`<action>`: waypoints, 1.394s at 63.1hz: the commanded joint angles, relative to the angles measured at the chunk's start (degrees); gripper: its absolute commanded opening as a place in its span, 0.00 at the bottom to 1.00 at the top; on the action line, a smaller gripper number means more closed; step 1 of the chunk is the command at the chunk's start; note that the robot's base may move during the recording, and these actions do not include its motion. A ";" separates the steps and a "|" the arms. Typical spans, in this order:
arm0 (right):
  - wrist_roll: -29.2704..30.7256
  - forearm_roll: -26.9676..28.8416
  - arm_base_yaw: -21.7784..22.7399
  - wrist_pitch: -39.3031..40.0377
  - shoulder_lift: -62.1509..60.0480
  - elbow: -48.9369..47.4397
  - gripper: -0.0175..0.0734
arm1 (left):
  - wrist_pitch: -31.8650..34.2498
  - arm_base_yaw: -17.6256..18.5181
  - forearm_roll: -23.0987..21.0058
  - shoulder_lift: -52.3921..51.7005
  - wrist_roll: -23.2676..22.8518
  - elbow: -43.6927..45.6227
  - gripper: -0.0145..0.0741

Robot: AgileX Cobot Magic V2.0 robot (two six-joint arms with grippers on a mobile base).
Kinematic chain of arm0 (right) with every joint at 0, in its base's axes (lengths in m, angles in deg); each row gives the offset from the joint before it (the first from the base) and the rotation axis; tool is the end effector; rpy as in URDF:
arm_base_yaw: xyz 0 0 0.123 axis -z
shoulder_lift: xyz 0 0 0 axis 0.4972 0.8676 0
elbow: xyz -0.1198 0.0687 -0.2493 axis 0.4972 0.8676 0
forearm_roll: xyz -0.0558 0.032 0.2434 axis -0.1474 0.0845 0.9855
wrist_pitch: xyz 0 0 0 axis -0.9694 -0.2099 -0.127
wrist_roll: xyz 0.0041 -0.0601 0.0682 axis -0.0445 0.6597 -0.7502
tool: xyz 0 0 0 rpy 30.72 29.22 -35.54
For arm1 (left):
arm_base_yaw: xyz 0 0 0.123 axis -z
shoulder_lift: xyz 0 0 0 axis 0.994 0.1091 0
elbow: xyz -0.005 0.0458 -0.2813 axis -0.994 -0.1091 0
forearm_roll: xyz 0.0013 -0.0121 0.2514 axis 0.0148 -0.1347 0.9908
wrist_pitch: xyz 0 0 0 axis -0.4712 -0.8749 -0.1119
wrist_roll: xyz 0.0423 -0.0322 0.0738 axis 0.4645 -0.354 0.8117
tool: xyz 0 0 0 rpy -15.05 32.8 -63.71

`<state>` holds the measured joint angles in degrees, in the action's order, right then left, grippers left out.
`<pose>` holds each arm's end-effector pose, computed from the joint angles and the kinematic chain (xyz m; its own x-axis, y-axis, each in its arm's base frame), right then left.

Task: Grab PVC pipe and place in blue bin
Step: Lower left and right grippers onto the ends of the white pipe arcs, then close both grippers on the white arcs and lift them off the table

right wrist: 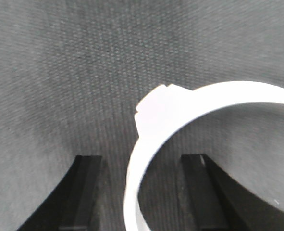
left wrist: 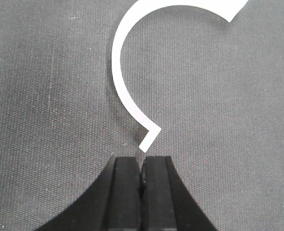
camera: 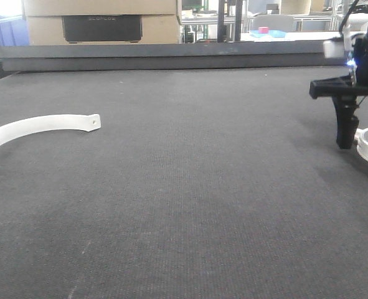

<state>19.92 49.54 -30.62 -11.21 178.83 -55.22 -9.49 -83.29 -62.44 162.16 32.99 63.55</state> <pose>0.3831 0.0070 0.2037 -0.9729 0.1945 -0.1255 0.1903 0.9807 0.0442 0.2544 -0.0089 0.2796 -0.8350 -0.0833 -0.5439 -0.0255 0.9933 -0.1130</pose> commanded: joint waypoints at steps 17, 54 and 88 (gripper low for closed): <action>-0.14 -1.16 0.18 1.20 0.11 -0.47 0.01 | 5.63 -0.21 -0.64 -0.08 0.00 0.49 0.04; 0.97 -0.50 -5.18 -1.47 -14.12 -0.47 0.01 | -13.46 -0.21 -0.26 19.95 -2.17 27.01 0.04; 0.97 -0.41 -9.75 -0.99 -15.32 -0.27 0.01 | -17.34 -0.21 7.44 36.92 -2.17 34.88 0.50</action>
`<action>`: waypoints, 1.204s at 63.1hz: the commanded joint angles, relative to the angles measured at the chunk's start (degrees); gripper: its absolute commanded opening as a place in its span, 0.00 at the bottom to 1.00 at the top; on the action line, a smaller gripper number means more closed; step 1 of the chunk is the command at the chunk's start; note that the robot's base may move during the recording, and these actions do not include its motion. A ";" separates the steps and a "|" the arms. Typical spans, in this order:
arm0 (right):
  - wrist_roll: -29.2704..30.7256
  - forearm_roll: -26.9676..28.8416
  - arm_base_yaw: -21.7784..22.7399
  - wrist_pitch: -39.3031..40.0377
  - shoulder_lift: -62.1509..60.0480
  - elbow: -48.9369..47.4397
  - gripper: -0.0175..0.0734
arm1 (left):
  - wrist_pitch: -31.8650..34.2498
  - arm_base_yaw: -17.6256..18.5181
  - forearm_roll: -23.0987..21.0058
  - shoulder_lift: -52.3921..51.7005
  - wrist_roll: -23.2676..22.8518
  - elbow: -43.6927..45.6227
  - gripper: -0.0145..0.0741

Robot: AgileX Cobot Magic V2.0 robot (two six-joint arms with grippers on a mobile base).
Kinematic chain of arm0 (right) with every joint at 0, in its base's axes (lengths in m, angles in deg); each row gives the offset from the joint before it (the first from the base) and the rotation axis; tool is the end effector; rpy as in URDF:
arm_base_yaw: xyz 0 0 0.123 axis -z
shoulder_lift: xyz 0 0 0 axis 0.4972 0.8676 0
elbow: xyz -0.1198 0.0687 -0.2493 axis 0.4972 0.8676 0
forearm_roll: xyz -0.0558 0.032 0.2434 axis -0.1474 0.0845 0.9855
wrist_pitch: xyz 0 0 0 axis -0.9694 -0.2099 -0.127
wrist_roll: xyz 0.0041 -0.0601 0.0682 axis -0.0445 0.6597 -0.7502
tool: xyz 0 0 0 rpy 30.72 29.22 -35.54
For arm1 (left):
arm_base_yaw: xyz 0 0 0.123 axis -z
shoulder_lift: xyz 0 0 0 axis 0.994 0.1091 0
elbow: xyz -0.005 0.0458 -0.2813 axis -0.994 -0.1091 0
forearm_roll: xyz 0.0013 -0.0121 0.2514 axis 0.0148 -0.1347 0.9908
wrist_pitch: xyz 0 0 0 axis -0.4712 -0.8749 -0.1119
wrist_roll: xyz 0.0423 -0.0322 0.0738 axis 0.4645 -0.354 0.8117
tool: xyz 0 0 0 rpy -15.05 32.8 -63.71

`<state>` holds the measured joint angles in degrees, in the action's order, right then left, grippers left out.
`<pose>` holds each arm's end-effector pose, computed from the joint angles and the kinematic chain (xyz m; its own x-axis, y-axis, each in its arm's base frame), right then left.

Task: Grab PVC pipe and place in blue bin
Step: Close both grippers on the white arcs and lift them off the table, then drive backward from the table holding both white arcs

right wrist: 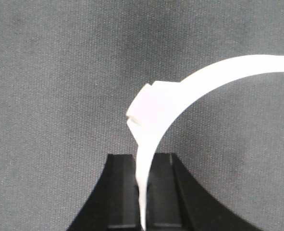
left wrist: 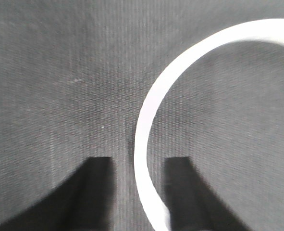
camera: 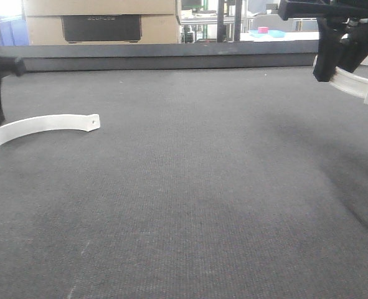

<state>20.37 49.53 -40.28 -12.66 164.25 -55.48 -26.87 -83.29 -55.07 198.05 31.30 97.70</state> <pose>0.3428 0.0650 0.2980 -0.9372 0.0302 -0.3474 -0.0004 0.9962 0.0875 0.3983 -0.0023 0.2308 -0.9694 -0.0163 -0.2450 -0.0176 0.9998 0.0028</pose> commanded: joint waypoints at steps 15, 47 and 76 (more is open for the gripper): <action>0.52 -0.40 -0.08 0.82 -0.74 -0.02 0.01 | 0.03 -0.21 -0.61 3.83 -0.49 0.73 0.47; 0.52 -0.40 -0.08 0.00 -1.81 -5.05 0.01 | -3.15 -0.11 -1.71 -2.80 -0.49 4.20 0.04; 3.98 -2.09 -0.08 3.95 -14.55 -5.79 0.01 | -2.48 0.43 -8.03 -26.37 0.04 2.47 0.04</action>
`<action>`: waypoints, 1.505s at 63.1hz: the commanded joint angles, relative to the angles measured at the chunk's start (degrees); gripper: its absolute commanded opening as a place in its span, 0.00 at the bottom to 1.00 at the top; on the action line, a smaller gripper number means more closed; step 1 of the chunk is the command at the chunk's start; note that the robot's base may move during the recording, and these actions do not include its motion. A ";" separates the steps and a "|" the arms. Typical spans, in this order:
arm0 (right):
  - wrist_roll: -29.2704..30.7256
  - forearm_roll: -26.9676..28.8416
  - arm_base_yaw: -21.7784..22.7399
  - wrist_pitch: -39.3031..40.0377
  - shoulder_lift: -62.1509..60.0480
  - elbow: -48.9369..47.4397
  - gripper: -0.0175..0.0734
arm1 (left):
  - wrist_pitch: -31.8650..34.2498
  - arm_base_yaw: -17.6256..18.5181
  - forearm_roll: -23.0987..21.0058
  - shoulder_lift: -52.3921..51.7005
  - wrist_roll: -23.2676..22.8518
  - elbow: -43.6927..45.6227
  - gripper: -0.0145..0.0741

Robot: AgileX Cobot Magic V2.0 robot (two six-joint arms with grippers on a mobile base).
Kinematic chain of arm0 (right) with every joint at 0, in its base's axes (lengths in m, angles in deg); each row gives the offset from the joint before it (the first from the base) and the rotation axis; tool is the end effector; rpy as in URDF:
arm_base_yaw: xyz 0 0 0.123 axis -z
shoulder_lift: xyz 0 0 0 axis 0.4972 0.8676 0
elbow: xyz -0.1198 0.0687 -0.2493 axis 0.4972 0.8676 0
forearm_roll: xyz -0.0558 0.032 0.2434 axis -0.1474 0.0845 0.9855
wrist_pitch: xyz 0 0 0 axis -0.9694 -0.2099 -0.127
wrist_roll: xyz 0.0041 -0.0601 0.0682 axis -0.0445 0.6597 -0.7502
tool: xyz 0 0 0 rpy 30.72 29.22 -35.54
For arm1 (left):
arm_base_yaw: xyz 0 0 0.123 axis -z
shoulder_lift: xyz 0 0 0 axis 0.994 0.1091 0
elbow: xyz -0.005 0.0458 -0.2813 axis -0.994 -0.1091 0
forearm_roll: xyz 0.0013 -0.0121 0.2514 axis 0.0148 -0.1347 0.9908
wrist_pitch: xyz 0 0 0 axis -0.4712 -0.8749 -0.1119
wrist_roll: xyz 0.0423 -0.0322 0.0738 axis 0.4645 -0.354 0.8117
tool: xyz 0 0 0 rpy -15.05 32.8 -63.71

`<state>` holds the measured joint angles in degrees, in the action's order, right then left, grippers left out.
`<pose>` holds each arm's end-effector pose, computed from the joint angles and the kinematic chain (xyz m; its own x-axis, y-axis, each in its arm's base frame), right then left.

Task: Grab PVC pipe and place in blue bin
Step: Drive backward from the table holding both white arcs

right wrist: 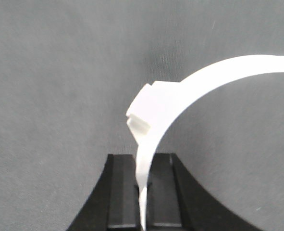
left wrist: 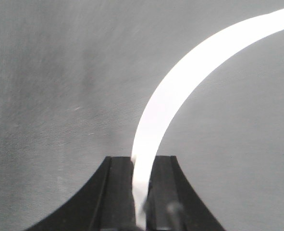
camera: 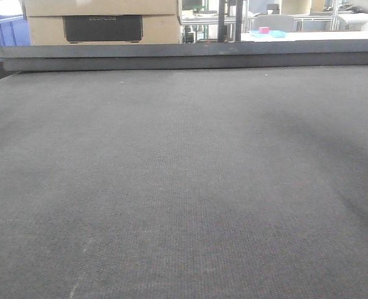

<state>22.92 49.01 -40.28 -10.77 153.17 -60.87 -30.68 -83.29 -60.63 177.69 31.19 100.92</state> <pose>0.3087 0.0580 0.3918 -0.7803 0.0104 -0.6253 -0.0697 0.9922 0.1034 0.3329 -0.0095 0.3764 -0.8301 -0.0661 -0.5536 -0.0102 0.9946 -0.1034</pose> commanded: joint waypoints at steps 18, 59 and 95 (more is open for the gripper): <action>1.54 -5.54 -0.08 12.44 -14.52 6.13 0.01 | 16.42 2.28 -2.48 -23.75 0.16 -12.79 0.04; 1.54 -5.54 -0.08 32.47 -53.60 38.47 0.01 | 50.16 2.16 -1.94 -59.07 0.25 -49.39 0.04; 1.54 -4.33 -0.08 32.09 -58.73 38.47 0.01 | 57.49 8.14 -0.42 -58.12 0.25 -49.39 0.04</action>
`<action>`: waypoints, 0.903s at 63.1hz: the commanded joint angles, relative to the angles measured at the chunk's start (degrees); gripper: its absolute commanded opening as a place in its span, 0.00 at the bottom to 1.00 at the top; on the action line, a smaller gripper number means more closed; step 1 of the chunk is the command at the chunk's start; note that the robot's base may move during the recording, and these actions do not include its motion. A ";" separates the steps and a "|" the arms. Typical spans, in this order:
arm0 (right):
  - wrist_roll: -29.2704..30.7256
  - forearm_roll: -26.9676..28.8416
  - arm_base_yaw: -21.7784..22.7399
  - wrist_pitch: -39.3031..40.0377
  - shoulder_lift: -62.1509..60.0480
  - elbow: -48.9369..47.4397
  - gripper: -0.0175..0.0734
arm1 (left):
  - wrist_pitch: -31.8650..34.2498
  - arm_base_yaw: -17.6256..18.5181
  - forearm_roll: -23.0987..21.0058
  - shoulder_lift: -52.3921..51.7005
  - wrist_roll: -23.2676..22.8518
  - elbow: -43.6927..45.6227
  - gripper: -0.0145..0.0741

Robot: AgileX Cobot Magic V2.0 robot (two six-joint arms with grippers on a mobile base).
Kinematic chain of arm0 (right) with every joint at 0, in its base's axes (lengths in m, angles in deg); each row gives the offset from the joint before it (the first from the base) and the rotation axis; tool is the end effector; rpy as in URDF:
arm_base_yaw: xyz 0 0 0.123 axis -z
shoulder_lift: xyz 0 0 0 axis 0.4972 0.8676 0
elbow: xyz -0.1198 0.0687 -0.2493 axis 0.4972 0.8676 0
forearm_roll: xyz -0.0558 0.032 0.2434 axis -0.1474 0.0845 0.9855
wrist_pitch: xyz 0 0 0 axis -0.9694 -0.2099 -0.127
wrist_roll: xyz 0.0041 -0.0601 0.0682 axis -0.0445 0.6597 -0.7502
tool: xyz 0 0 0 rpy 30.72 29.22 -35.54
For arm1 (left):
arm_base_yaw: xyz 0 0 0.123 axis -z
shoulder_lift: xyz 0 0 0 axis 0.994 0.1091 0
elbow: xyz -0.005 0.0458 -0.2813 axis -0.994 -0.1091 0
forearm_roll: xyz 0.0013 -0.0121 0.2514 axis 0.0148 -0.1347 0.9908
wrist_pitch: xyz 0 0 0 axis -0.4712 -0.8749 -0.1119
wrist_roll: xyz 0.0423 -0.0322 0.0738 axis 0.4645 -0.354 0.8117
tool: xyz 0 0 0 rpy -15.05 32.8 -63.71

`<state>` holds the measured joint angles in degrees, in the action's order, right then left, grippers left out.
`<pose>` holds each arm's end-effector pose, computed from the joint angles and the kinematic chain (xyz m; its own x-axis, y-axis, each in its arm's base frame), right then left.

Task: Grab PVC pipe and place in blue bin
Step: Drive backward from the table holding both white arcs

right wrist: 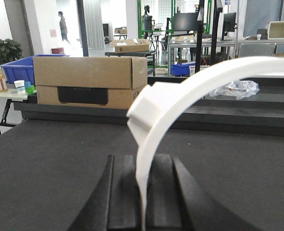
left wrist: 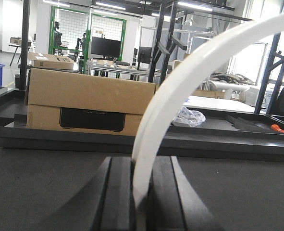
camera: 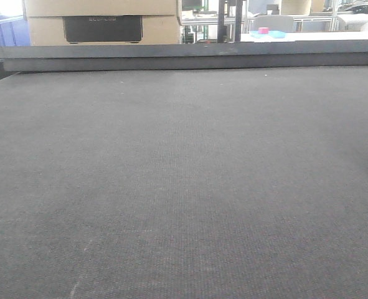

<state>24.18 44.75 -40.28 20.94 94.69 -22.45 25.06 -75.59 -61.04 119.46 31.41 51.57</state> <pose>0.0653 0.0095 0.4182 0.0091 0.0707 -0.9975 -0.1548 0.9856 0.0685 0.1040 -0.0157 0.3983 0.1286 -0.1401 -0.9818 0.1676 0.9788 -0.1177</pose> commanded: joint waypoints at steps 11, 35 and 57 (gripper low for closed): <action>0.29 -0.07 -0.08 0.38 -0.25 0.04 0.01 | 1.75 0.45 0.00 0.11 0.03 -0.04 0.04; 0.29 -0.07 -0.08 0.38 -0.25 0.04 0.01 | 1.75 0.45 0.00 0.11 0.03 -0.04 0.04; 0.29 -0.07 -0.08 0.38 -0.25 0.04 0.01 | 1.75 0.45 0.00 0.11 0.03 -0.04 0.04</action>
<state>24.18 44.88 -40.28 20.41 94.69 -22.45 25.11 -75.59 -61.04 119.54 31.41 51.57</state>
